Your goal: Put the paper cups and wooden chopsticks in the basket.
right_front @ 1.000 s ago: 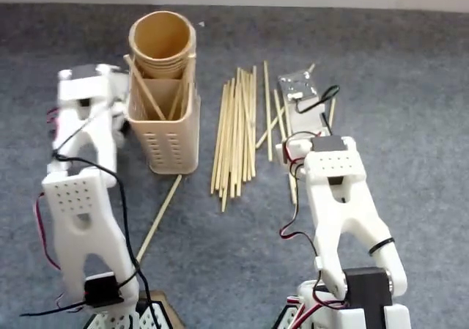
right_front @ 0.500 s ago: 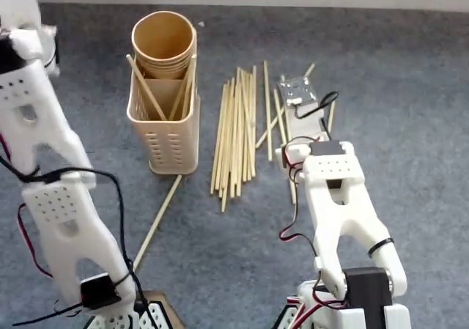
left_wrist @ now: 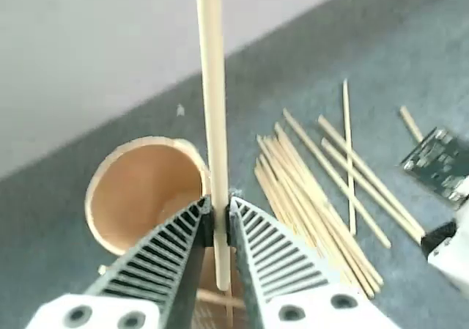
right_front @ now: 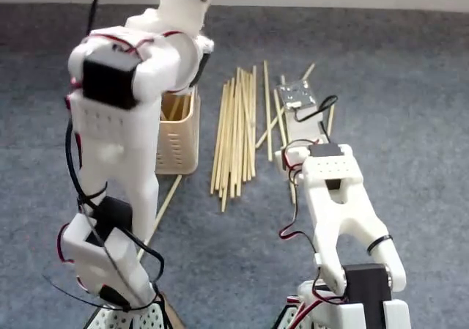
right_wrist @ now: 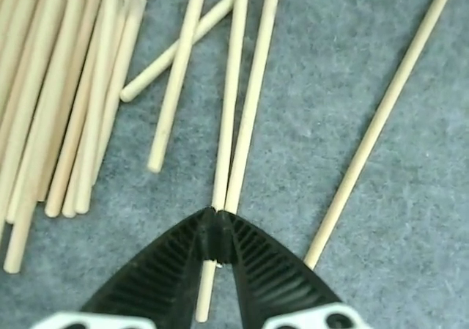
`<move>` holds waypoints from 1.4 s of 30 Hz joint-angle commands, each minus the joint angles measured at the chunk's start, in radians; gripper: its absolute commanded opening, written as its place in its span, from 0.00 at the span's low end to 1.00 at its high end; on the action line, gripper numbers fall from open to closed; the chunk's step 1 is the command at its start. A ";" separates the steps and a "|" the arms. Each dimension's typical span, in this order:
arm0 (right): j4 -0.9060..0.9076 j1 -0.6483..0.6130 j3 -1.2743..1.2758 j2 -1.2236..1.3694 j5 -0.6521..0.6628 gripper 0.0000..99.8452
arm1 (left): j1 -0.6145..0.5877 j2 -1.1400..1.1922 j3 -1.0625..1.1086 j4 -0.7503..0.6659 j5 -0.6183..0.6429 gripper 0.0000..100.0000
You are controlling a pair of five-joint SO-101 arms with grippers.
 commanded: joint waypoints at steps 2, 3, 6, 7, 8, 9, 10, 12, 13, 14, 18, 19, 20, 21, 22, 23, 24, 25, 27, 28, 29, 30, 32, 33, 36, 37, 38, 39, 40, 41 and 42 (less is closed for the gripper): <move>-0.015 0.010 -0.004 -0.010 0.002 0.01 | -0.002 -0.101 0.054 -0.005 -0.044 0.00; -0.015 0.010 -0.004 -0.010 0.002 0.01 | 0.005 -0.142 0.048 -0.005 -0.061 0.00; -0.015 0.010 -0.004 -0.007 0.002 0.01 | 0.030 -0.320 0.101 -0.005 -0.092 0.00; -0.015 0.010 -0.004 -0.007 0.002 0.01 | 0.030 -0.398 0.170 -0.005 -0.094 0.00; -0.015 0.010 -0.005 -0.004 0.002 0.01 | 0.030 -0.476 0.252 -0.005 -0.094 0.00; -0.015 0.010 -0.005 -0.004 0.002 0.01 | 0.030 -0.573 0.367 -0.005 -0.095 0.00; -0.015 0.010 -0.005 -0.004 0.002 0.01 | 0.031 -0.661 0.496 -0.005 -0.097 0.00; -0.015 0.010 -0.005 -0.004 0.002 0.01 | 0.033 -0.857 0.786 -0.012 -0.100 0.00; -0.015 0.008 -0.005 -0.004 0.002 0.01 | 0.030 -0.960 0.937 -0.032 -0.101 0.00; -0.015 0.008 -0.005 -0.004 0.002 0.01 | 0.025 -1.049 1.069 -0.103 -0.103 0.00; -0.015 0.005 -0.002 -0.004 0.002 0.01 | -0.094 -1.254 1.461 -0.549 -0.092 0.02; -0.015 0.005 -0.001 -0.004 0.002 0.01 | -0.097 -1.245 1.498 -0.643 -0.054 0.03; -0.015 0.005 -0.001 -0.004 0.002 0.01 | -0.102 -1.219 1.520 -0.710 -0.025 0.06; -0.015 0.005 -0.001 -0.004 0.002 0.01 | -0.102 -1.179 1.527 -0.763 -0.014 0.09; -0.015 0.005 -0.001 -0.004 0.002 0.01 | -0.102 -1.125 1.526 -0.804 -0.009 0.11; -0.015 0.005 -0.001 -0.004 0.002 0.01 | -0.101 -1.072 1.524 -0.839 -0.006 0.12; -0.015 0.005 -0.001 -0.004 0.002 0.01 | -0.099 -1.010 1.514 -0.876 -0.006 0.11; -0.016 0.005 0.001 -0.004 0.002 0.01 | -0.099 -0.963 1.501 -0.898 -0.006 0.11; -0.016 0.004 0.001 -0.004 0.002 0.01 | -0.102 -0.871 1.478 -0.933 -0.006 0.11; -0.016 0.004 0.001 -0.004 0.002 0.01 | -0.102 -0.835 1.471 -0.947 -0.006 0.11; -0.016 0.004 0.001 -0.004 0.002 0.01 | -0.104 -0.806 1.469 -0.959 -0.008 0.11; -0.016 0.004 0.001 -0.004 0.002 0.01 | -0.107 -0.783 1.471 -0.973 -0.009 0.11; -0.016 0.004 0.001 -0.004 0.002 0.01 | -0.131 -0.754 1.472 -0.985 -0.009 0.11; -0.016 0.004 0.001 -0.004 0.002 0.01 | -0.143 -0.748 1.472 -0.985 -0.008 0.11; -0.016 0.005 -0.001 -0.004 0.002 0.01 | -0.176 -0.765 1.465 -0.979 -0.006 0.11; -0.016 0.008 -0.004 -0.005 0.002 0.01 | -0.186 -0.786 1.460 -0.962 -0.006 0.12; -0.016 0.012 -0.005 -0.008 0.002 0.01 | -0.203 -0.819 1.445 -0.939 -0.006 0.12; -0.016 0.019 -0.005 -0.010 0.002 0.01 | -0.228 -0.858 1.423 -0.907 -0.006 0.12; -0.016 0.027 -0.008 -0.010 0.002 0.01 | -0.257 -0.900 1.397 -0.882 -0.005 0.12; -0.016 0.035 -0.019 -0.012 0.002 0.01 | -0.292 -0.944 1.368 -0.856 -0.005 0.12; -0.012 0.045 -0.036 -0.008 0.002 0.01 | -0.331 -0.989 1.334 -0.833 -0.005 0.12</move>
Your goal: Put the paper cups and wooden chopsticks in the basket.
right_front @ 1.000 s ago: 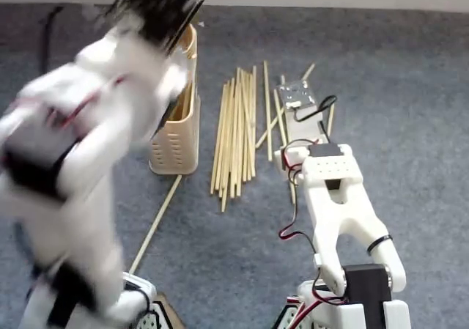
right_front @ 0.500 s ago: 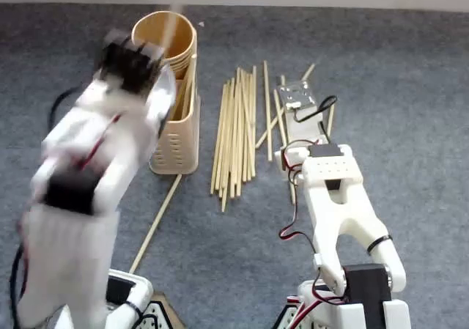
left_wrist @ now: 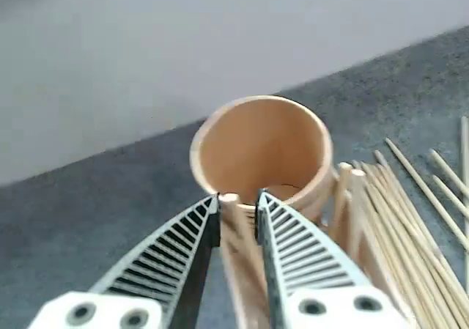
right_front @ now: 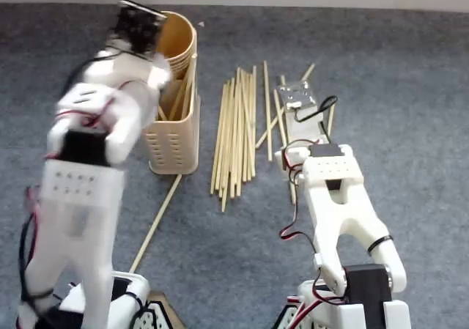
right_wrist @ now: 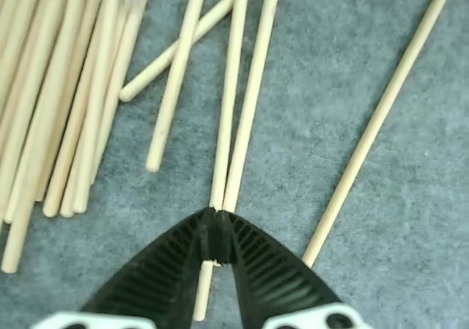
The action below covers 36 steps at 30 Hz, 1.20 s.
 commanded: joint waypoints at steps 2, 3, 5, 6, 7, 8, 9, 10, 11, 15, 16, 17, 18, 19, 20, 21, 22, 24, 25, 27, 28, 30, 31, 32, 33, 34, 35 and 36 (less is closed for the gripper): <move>-0.012 0.048 -0.071 -0.002 0.002 0.01 | -0.189 -0.243 -0.194 0.117 0.012 0.11; -0.010 0.051 -0.085 -0.002 0.002 0.01 | -0.231 -0.278 -0.220 0.140 0.012 0.11; 0.005 0.051 -0.124 -0.002 0.002 0.01 | -0.332 -0.300 -0.249 0.187 0.012 0.11; 0.016 0.047 -0.150 -0.001 0.002 0.01 | -0.386 -0.285 -0.243 0.206 0.011 0.11; 0.031 0.045 -0.176 -0.001 0.003 0.01 | -0.440 -0.255 -0.228 0.216 0.011 0.12; 0.042 0.045 -0.209 0.004 0.006 0.01 | -0.492 -0.214 -0.208 0.216 0.011 0.12; 0.056 0.045 -0.248 0.015 0.008 0.01 | -0.539 -0.162 -0.188 0.219 0.012 0.11; 0.073 0.045 -0.289 0.033 0.009 0.01 | -0.584 -0.105 -0.173 0.221 0.012 0.11; 0.084 0.045 -0.332 0.062 0.011 0.02 | -0.622 -0.050 -0.157 0.222 0.012 0.11; 0.091 0.044 -0.503 0.266 0.020 0.11 | -0.739 0.147 -0.140 0.232 0.011 0.11; 0.101 0.044 -0.544 0.331 0.038 0.12 | -0.760 0.185 -0.142 0.230 0.011 0.11; 0.117 0.044 -0.585 0.394 0.052 0.12 | -0.776 0.217 -0.145 0.230 0.008 0.11; 0.136 0.038 -0.631 0.458 0.060 0.12 | -0.788 0.245 -0.147 0.229 0.005 0.12; 0.150 0.033 -0.676 0.521 0.066 0.12 | -0.799 0.268 -0.148 0.222 0.005 0.12; 0.162 0.030 -0.720 0.578 0.066 0.12 | -0.806 0.286 -0.147 0.201 0.003 0.12; 0.174 0.030 -0.769 0.634 0.066 0.12 | -0.811 0.300 -0.147 0.189 0.003 0.12; 0.189 0.030 -0.820 0.691 0.066 0.12 | -0.819 0.308 -0.147 0.181 0.003 0.12; 0.222 0.035 -0.928 0.800 0.066 0.12 | -0.831 0.314 -0.142 0.176 -0.020 0.12; 0.240 0.035 -0.977 0.855 0.066 0.12 | -0.831 0.314 -0.139 0.176 -0.034 0.11; 0.291 0.036 -1.076 0.955 0.068 0.12 | -0.831 0.318 -0.139 0.180 -0.048 0.11; 0.328 0.038 -1.135 0.997 0.069 0.12 | -0.831 0.320 -0.139 0.181 -0.048 0.11; 0.418 0.039 -1.259 1.064 0.101 0.07 | -0.826 0.321 -0.137 0.186 -0.048 0.11; 0.466 0.039 -1.319 1.090 0.107 0.02 | -0.825 0.321 -0.137 0.186 -0.048 0.11; 0.507 0.041 -1.377 1.113 0.103 0.00 | -0.823 0.321 -0.137 0.187 -0.048 0.11; 0.547 0.041 -1.429 1.133 0.089 0.01 | -0.812 0.321 -0.136 0.199 -0.048 0.11; 0.578 0.045 -1.475 1.148 0.077 0.01 | -0.794 0.321 -0.130 0.232 -0.057 0.11; 0.605 0.048 -1.521 1.162 0.066 0.00 | -0.768 0.318 -0.124 0.267 -0.075 0.12; 0.636 0.050 -1.564 1.170 0.054 0.01 | -0.736 0.314 -0.120 0.315 -0.094 0.12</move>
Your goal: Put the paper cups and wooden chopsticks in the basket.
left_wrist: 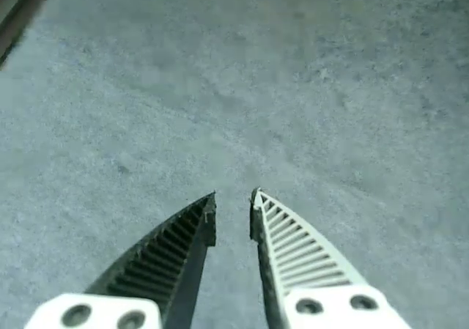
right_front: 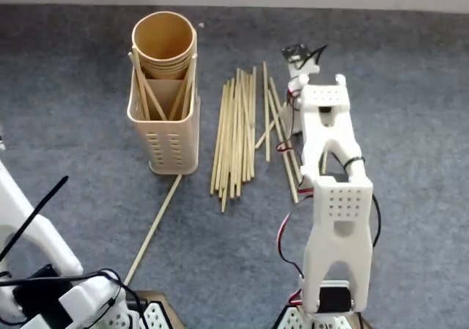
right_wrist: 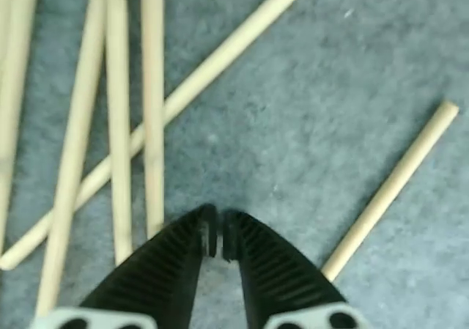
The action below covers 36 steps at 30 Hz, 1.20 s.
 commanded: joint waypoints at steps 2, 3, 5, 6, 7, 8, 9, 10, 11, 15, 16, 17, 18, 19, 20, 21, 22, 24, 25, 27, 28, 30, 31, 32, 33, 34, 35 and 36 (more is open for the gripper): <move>0.147 0.005 -0.216 0.031 -0.051 0.01 | 0.151 -0.012 -0.005 0.232 -0.066 0.12; 0.196 0.005 -0.257 0.031 -0.055 0.01 | 0.189 -0.012 -0.007 0.292 -0.066 0.12; 0.303 -0.004 -0.346 0.036 -0.055 0.01 | 0.277 -0.007 -0.002 0.405 -0.068 0.13; 0.352 -0.016 -0.384 0.039 -0.057 0.01 | 0.318 -0.005 0.004 0.457 -0.068 0.15; 0.390 -0.027 -0.414 0.041 -0.055 0.01 | 0.360 -0.004 0.016 0.502 -0.068 0.16; 0.417 -0.036 -0.437 0.041 -0.052 0.01 | 0.401 -0.005 0.036 0.537 -0.068 0.18; 0.433 -0.044 -0.463 0.041 -0.052 0.02 | 0.440 -0.012 0.061 0.560 -0.068 0.19; 0.446 -0.050 -0.484 0.035 -0.057 0.03 | 0.478 -0.012 0.087 0.577 -0.068 0.19; 0.453 -0.051 -0.510 0.031 -0.057 0.05 | 0.513 -0.012 0.122 0.586 -0.068 0.19; 0.476 -0.048 -0.576 0.038 -0.051 0.08 | 0.630 -0.013 0.305 0.566 -0.072 0.19; 0.476 -0.047 -0.572 0.041 -0.051 0.08 | 0.653 -0.013 0.351 0.551 -0.087 0.19; 0.473 -0.047 -0.562 0.042 -0.049 0.08 | 0.677 -0.013 0.398 0.531 -0.097 0.19; 0.473 -0.051 -0.547 0.044 -0.049 0.08 | 0.704 -0.013 0.447 0.503 -0.098 0.19; 0.473 -0.056 -0.529 0.045 -0.048 0.08 | 0.728 -0.013 0.498 0.468 -0.098 0.19; 0.473 -0.065 -0.518 0.051 -0.038 0.08 | 0.751 -0.013 0.547 0.431 -0.098 0.19; 0.473 -0.073 -0.518 0.056 -0.031 0.08 | 0.771 -0.013 0.595 0.396 -0.098 0.19; 0.473 -0.079 -0.524 0.065 -0.028 0.08 | 0.786 -0.013 0.639 0.365 -0.101 0.19; 0.473 -0.084 -0.526 0.079 -0.029 0.08 | 0.797 -0.013 0.708 0.311 -0.104 0.19; 0.473 -0.084 -0.527 0.088 -0.029 0.08 | 0.794 -0.013 0.728 0.288 -0.117 0.19; 0.473 -0.077 -0.527 0.107 -0.029 0.08 | 0.762 -0.013 0.751 0.264 -0.164 0.19; 0.473 -0.068 -0.527 0.111 -0.029 0.08 | 0.734 -0.013 0.751 0.259 -0.176 0.19; 0.472 -0.038 -0.529 0.122 -0.029 0.08 | 0.673 -0.013 0.745 0.250 -0.186 0.19; 0.469 -0.024 -0.529 0.127 -0.029 0.08 | 0.650 -0.013 0.736 0.250 -0.209 0.19; 0.460 -0.012 -0.524 0.134 -0.029 0.08 | 0.627 -0.013 0.722 0.252 -0.233 0.19; 0.456 0.001 -0.526 0.147 -0.029 0.08 | 0.605 -0.013 0.708 0.256 -0.239 0.19; 0.455 0.007 -0.527 0.160 -0.029 0.08 | 0.591 -0.013 0.690 0.259 -0.239 0.19; 0.456 0.010 -0.529 0.170 -0.029 0.08 | 0.582 -0.013 0.677 0.262 -0.242 0.19; 0.458 0.010 -0.529 0.177 -0.029 0.08 | 0.576 -0.013 0.662 0.287 -0.249 0.19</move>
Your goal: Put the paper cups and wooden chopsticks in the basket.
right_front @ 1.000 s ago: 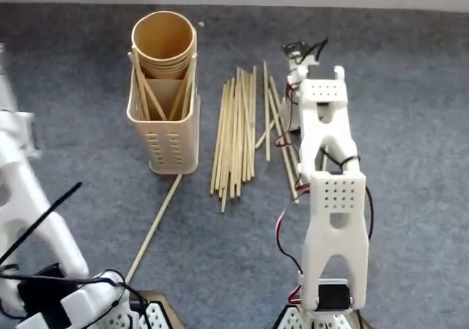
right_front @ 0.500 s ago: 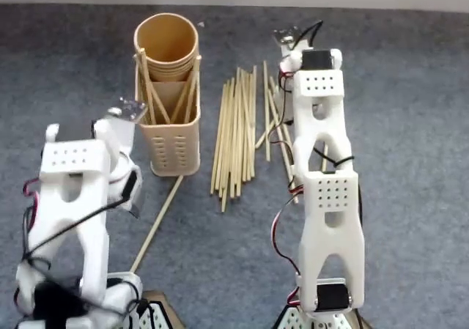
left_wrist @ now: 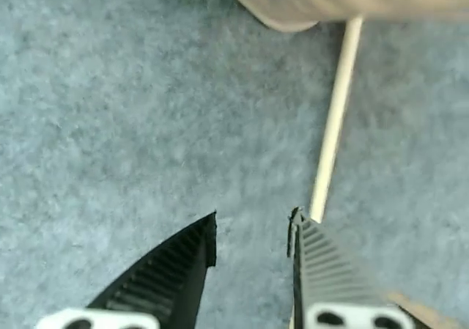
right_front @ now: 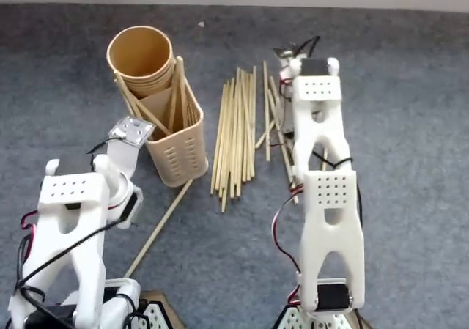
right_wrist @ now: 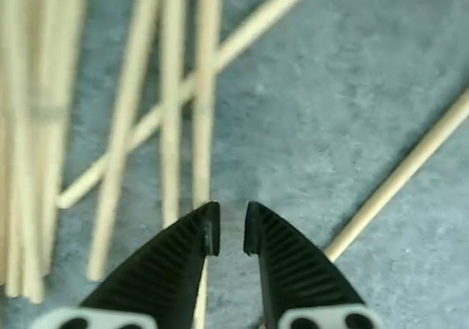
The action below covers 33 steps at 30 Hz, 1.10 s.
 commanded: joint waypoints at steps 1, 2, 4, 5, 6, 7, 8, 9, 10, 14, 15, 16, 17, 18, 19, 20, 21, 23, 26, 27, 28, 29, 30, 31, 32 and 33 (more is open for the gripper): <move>-0.001 0.022 -0.016 -0.002 0.009 0.08 | -0.053 0.015 -0.033 0.077 -0.048 0.19; -0.001 0.022 -0.016 0.002 0.009 0.08 | -0.059 0.015 -0.050 0.129 -0.081 0.19; -0.004 0.022 -0.016 0.010 0.006 0.08 | -0.070 0.013 -0.074 0.216 -0.147 0.19; -0.007 0.021 -0.016 0.012 0.003 0.08 | -0.087 0.013 -0.081 0.242 -0.175 0.19; -0.008 0.019 -0.016 0.012 0.002 0.08 | -0.102 0.013 -0.082 0.252 -0.204 0.17; -0.010 0.019 -0.016 0.012 0.002 0.08 | -0.114 0.013 -0.081 0.256 -0.253 0.16; -0.010 0.016 -0.013 0.012 0.002 0.08 | -0.120 0.013 -0.077 0.261 -0.327 0.14; -0.010 0.015 -0.013 0.012 0.000 0.08 | -0.128 0.013 -0.076 0.269 -0.420 0.13; -0.013 0.012 -0.012 0.013 0.000 0.08 | -0.139 0.008 -0.076 0.282 -0.493 0.13; -0.054 0.008 -0.007 0.013 0.000 0.08 | -0.154 -0.173 -0.036 0.270 -0.637 0.13; -0.064 0.008 -0.007 0.013 0.000 0.08 | -0.151 -0.255 -0.019 0.256 -0.649 0.13; -0.067 0.008 -0.005 0.013 0.000 0.08 | -0.148 -0.348 -0.005 0.242 -0.652 0.13; -0.067 0.008 -0.005 0.016 0.000 0.08 | -0.140 -0.449 0.005 0.238 -0.651 0.13; -0.065 0.008 -0.007 0.024 0.000 0.08 | -0.124 -0.555 0.010 0.236 -0.649 0.13; -0.065 0.008 -0.013 0.035 0.000 0.08 | -0.104 -0.659 0.010 0.245 -0.638 0.13; -0.065 0.008 -0.015 0.047 0.000 0.08 | -0.077 -0.760 0.010 0.275 -0.611 0.13; -0.064 0.008 -0.015 0.061 0.000 0.08 | -0.041 -0.857 0.010 0.310 -0.585 0.13; -0.061 0.008 -0.015 0.085 0.000 0.08 | 0.039 -1.013 0.007 0.379 -0.514 0.13; -0.058 0.008 -0.016 0.094 0.002 0.08 | 0.108 -1.047 0.010 0.416 -0.404 0.13; -0.058 0.008 -0.016 0.094 0.002 0.08 | 0.116 -1.020 0.008 0.430 -0.405 0.13; -0.056 0.010 -0.016 0.094 0.002 0.08 | 0.124 -0.986 0.005 0.430 -0.407 0.13; -0.056 0.010 -0.016 0.094 0.002 0.08 | 0.137 -0.941 0.005 0.430 -0.416 0.13; -0.056 0.010 -0.016 0.094 0.002 0.08 | 0.162 -0.894 0.007 0.428 -0.431 0.13; -0.056 0.010 -0.016 0.094 0.002 0.08 | 0.199 -0.840 0.008 0.427 -0.439 0.13; -0.056 0.010 -0.016 0.094 0.002 0.08 | 0.234 -0.783 0.008 0.420 -0.439 0.13; -0.056 0.010 -0.016 0.094 0.002 0.08 | 0.255 -0.730 0.008 0.407 -0.437 0.13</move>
